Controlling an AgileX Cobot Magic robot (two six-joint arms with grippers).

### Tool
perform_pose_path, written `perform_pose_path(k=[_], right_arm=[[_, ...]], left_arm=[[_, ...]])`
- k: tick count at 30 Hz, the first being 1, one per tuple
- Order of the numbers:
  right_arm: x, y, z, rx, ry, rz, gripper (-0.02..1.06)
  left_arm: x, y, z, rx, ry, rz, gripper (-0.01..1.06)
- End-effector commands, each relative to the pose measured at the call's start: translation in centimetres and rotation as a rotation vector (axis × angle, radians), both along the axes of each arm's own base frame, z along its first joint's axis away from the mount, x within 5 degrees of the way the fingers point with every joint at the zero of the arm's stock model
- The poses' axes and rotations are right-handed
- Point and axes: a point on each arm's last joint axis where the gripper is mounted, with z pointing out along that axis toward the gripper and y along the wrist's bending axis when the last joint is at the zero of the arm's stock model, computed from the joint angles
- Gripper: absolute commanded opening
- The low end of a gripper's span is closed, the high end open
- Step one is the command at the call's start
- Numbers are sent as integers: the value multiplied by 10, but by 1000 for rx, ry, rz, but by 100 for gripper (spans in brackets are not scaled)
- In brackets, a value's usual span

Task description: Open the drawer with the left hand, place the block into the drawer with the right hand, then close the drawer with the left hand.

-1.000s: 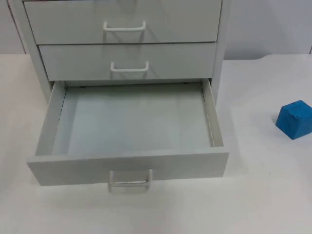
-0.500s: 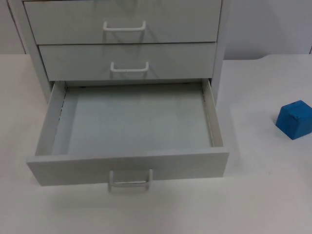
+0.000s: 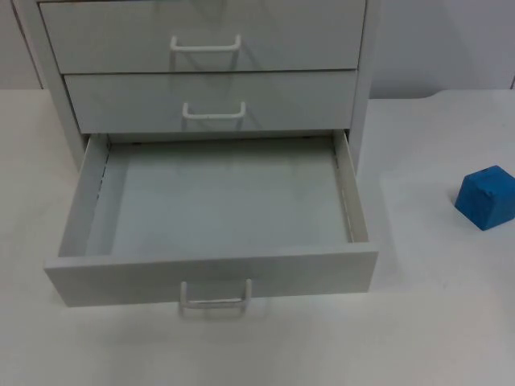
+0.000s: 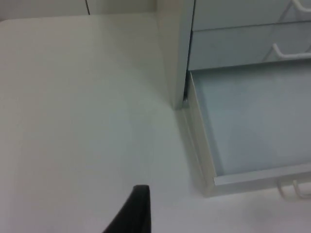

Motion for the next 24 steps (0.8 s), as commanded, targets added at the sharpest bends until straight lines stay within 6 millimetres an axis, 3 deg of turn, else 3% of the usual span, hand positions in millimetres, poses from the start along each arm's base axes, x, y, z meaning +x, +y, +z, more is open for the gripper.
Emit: perform_pose_path(k=[1, 8, 10, 14, 16, 18, 19, 23, 24], right_arm=[[0, 1, 2, -1, -7, 26, 105], [19, 4, 14, -23, -18, 84, 105], [38, 4, 24, -50, -21, 107, 105], [76, 5, 23, -51, 43, 110, 105], [109, 7, 14, -50, 94, 110, 105], [129, 7, 8, -60, 111, 122, 105], [129, 7, 8, -60, 111, 122, 105], [188, 11, -20, -76, 151, 158, 105], [188, 11, -20, -76, 151, 158, 105]], left_arm=[[-3, -1, 0, -23, -7, 7, 105], [-3, -3, 0, -55, -9, -3, 105], [-3, -3, 1, -55, -12, -2, 105], [-3, -3, 1, -55, -14, -2, 105], [-3, -3, 1, -55, -14, -2, 105], [-3, -3, 1, -49, -18, 0, 105], [-3, -3, 1, -49, -18, 0, 105], [-3, -3, 1, -51, -20, 0, 105], [-3, -3, 1, -51, -20, 0, 105]])
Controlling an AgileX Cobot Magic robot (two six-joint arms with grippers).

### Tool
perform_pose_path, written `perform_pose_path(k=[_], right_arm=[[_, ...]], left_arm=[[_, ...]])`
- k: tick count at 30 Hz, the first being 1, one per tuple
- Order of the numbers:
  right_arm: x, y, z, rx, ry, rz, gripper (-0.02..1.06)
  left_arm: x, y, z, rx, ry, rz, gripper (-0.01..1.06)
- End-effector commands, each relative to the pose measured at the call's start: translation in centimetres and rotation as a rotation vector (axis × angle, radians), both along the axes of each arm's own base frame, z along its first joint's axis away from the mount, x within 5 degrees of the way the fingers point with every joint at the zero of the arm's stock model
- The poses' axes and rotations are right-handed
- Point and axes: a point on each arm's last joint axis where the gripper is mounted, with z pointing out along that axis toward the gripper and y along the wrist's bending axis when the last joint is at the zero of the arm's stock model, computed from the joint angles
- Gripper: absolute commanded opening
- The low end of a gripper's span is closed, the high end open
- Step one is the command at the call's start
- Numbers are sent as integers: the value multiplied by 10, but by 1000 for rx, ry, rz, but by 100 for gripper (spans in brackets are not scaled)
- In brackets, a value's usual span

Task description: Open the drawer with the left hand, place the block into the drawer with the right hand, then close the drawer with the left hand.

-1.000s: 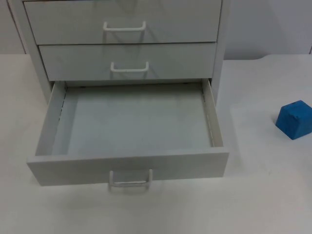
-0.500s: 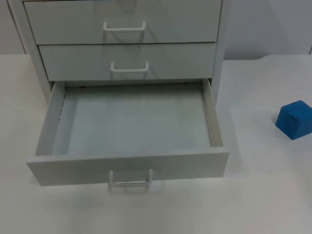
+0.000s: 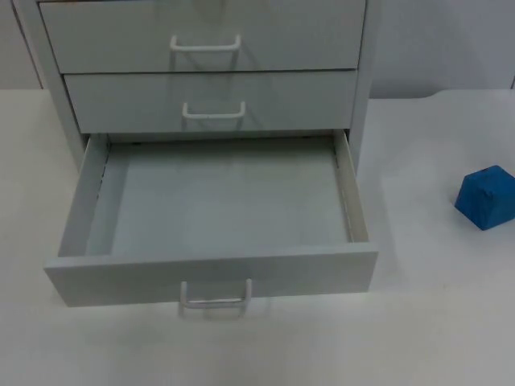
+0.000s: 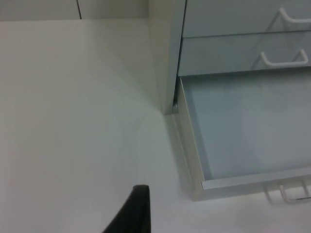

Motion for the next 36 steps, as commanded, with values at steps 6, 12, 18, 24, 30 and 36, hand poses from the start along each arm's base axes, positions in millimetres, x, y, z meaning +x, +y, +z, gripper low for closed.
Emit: perform_pose_path(k=[6, 12, 18, 24, 30, 36], right_arm=[[54, 18, -37, -29, 26, 112, 105], [79, 42, -82, -94, -4, 202, 105], [87, 44, -117, -100, 21, 203, 103], [87, 43, -127, -104, 42, 207, 82], [86, 43, -122, -104, 49, 208, 27], [77, 42, -72, -96, -10, 205, 0]], left_arm=[[0, 0, 1, -14, -22, 8, 105], [0, 0, 1, -14, -22, 8, 105], [0, 0, 1, -16, -22, 8, 105], [0, 0, 1, -16, -22, 8, 105], [0, 0, 1, -13, -24, 9, 105], [0, 0, 1, -13, -30, 10, 105]])
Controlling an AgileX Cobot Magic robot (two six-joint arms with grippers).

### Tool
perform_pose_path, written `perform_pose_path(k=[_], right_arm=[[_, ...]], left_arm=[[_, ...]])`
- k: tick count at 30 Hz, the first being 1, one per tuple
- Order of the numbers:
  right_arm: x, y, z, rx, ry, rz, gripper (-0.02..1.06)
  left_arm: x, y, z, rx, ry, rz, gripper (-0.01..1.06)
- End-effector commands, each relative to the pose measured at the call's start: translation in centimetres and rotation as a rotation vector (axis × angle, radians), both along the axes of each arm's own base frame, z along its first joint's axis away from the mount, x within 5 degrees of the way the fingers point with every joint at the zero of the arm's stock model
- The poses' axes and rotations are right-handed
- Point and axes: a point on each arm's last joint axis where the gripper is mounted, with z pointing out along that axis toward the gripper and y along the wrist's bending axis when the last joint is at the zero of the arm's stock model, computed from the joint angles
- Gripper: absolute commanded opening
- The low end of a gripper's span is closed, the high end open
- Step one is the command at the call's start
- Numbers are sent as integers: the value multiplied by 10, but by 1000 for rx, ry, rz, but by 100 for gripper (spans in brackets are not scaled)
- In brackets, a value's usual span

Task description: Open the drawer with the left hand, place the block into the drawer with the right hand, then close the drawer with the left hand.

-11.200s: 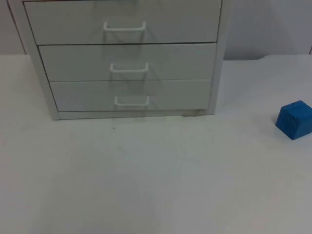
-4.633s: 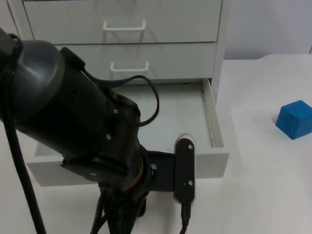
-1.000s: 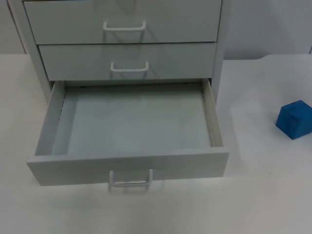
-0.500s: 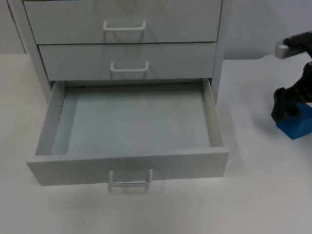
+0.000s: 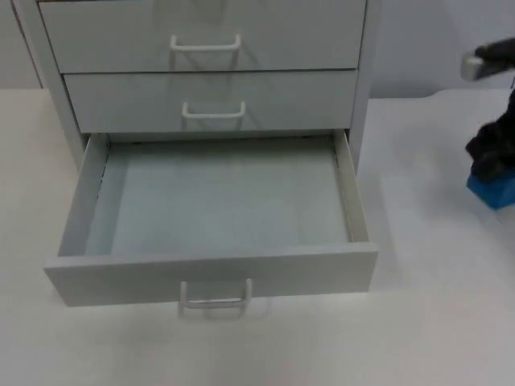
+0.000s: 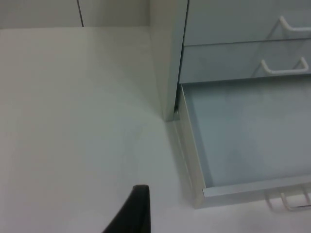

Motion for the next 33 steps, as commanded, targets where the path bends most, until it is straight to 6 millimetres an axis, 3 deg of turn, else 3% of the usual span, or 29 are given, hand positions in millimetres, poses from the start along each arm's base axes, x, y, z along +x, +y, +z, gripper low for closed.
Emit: perform_pose_path(k=[1, 2, 4, 5, 8, 13, 18, 22, 25, 26, 29, 30, 33], right_arm=[[-6, 1, 31, 4, -47, 9, 0], [-14, 0, 54, 10, -69, 8, 0], [-24, -1, 78, 24, -88, -6, 0], [-24, -1, 78, 24, -88, -6, 0], [-48, -4, 116, 88, -89, -103, 0], [-67, -6, 131, 116, -133, -126, 0], [-89, -1, 128, 146, -128, -167, 0], [-102, 23, 118, 129, -135, -123, 0], [-114, 68, 110, 124, -174, -60, 0], [-114, 68, 110, 124, -174, -60, 0], [-126, 111, 110, 157, -257, 10, 0], [-126, 111, 110, 157, -257, 10, 0], [-133, 149, 102, 152, -298, 61, 0]], left_arm=[[-1, 0, 0, -12, -11, 7, 105], [-1, 0, 0, -12, -11, 7, 105], [-1, 0, 0, -12, -11, 7, 105], [-1, 0, 0, -12, -11, 7, 105], [-1, 0, 0, -12, -11, 7, 105], [-1, 0, -1, -12, -2, 5, 105], [-1, 0, -1, -12, -2, 5, 105], [-1, 0, -1, -12, -2, 5, 105], [-1, 0, -1, -12, -2, 5, 105], [-1, 0, -1, -12, -2, 5, 105], [-1, 0, -1, -12, -2, 5, 105], [-1, 0, -1, -12, -2, 5, 105], [-1, 0, -1, -12, -2, 5, 105]])
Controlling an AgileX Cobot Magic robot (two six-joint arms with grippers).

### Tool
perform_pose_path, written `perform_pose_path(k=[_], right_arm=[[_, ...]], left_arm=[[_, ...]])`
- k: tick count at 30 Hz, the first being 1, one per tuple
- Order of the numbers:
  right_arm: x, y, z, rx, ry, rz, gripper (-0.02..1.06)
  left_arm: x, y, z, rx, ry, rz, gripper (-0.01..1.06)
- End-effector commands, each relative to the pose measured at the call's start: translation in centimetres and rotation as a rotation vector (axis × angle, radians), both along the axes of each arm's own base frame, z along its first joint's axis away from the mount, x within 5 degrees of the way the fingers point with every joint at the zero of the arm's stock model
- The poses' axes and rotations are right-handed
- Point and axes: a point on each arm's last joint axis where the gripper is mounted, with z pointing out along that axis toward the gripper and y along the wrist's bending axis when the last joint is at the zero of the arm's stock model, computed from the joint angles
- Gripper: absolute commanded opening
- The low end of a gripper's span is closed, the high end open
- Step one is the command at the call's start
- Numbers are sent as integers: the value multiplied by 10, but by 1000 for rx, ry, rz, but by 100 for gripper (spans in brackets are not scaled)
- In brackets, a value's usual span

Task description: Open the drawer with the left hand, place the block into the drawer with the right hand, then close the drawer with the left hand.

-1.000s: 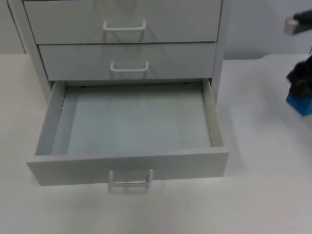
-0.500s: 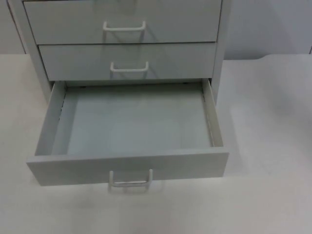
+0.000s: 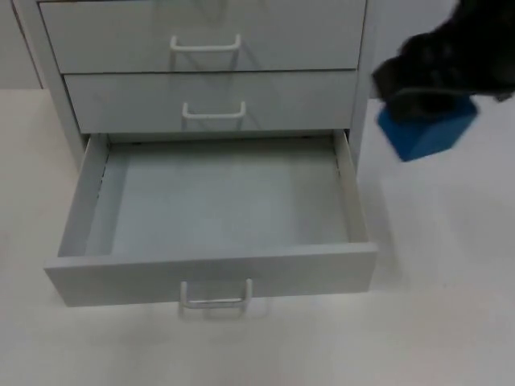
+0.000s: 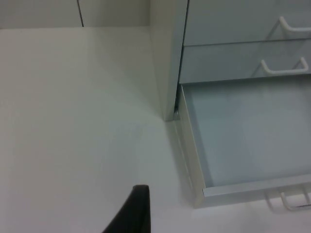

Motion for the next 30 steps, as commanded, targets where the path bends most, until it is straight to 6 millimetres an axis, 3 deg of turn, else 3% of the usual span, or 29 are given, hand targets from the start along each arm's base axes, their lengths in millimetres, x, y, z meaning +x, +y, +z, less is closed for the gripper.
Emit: perform_pose_path(k=[1, 4, 9, 18, 22, 26, 27, 30], right_arm=[[0, 23, -4, 12, -44, 14, 0], [4, 57, -17, 14, -82, 49, 0], [21, 85, -46, 60, -63, 53, 0], [43, 115, -98, 61, -36, 102, 1], [50, 121, -118, 38, -12, 89, 8], [54, 121, -138, -15, 11, 62, 25], [54, 121, -138, -15, 11, 62, 25], [54, 121, -143, -25, 19, 61, 40]], left_arm=[[-1, 0, -1, -12, -1, 5, 105], [-1, 0, -1, -12, -1, 5, 105], [-1, 0, -1, -12, -1, 5, 105], [-2, 0, -3, -8, 24, 1, 105], [-3, 0, -3, -8, 26, 1, 105], [-3, 0, -3, -8, 26, 1, 105], [-3, 0, -3, -8, 26, 1, 105], [-3, 0, -3, -8, 26, 1, 105]])
